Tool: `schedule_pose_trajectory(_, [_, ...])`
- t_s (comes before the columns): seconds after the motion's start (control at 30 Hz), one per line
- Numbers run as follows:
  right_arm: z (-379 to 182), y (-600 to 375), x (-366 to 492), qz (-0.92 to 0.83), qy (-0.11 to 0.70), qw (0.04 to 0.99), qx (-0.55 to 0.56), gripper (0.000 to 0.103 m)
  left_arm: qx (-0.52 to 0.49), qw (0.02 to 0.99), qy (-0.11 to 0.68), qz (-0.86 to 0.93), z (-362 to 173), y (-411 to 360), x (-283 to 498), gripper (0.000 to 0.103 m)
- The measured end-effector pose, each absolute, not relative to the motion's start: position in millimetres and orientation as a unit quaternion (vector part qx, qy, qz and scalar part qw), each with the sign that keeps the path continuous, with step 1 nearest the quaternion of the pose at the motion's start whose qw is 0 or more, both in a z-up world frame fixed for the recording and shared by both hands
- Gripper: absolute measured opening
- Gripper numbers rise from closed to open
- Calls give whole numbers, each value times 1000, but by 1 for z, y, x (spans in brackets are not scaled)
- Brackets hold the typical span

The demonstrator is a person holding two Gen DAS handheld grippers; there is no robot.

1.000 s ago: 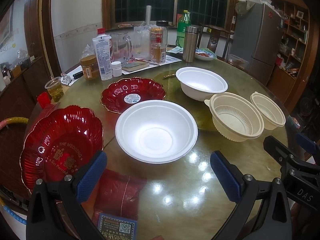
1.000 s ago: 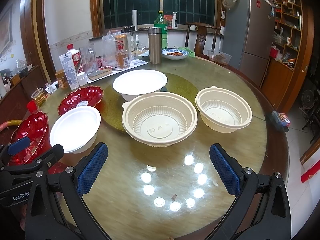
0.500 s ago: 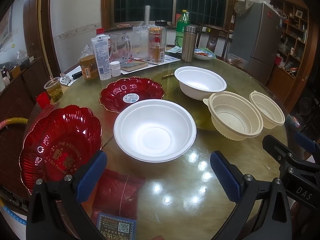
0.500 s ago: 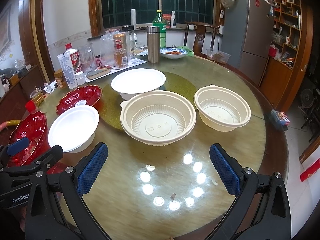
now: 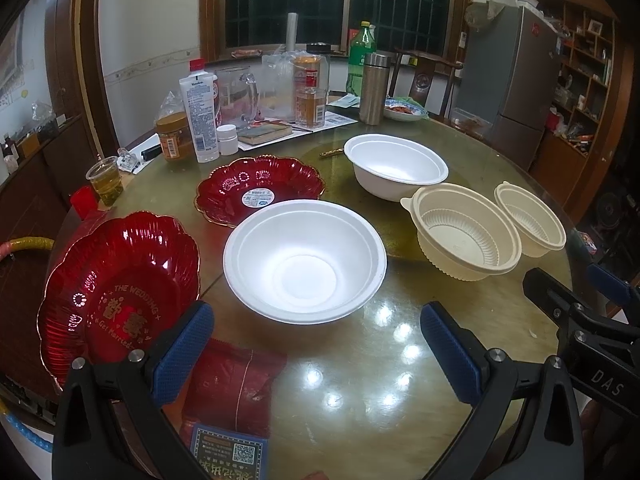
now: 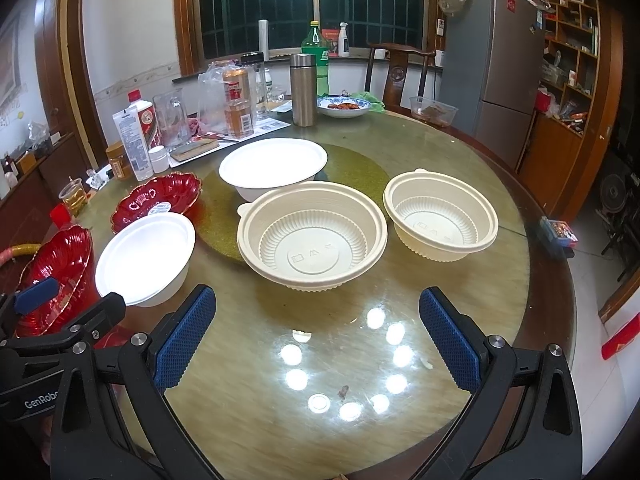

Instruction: Organize plates and bowls

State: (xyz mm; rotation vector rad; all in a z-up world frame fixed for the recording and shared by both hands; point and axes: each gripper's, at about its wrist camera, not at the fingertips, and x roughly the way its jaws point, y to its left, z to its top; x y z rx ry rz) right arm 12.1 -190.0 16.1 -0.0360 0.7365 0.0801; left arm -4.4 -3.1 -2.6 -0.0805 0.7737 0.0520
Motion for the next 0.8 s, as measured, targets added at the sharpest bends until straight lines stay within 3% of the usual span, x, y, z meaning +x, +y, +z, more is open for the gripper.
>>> schedule_pose_trajectory(0.8, [17,-191,12,39,359,932,-17,103,-41,926,375,21,1,-4,-8,103])
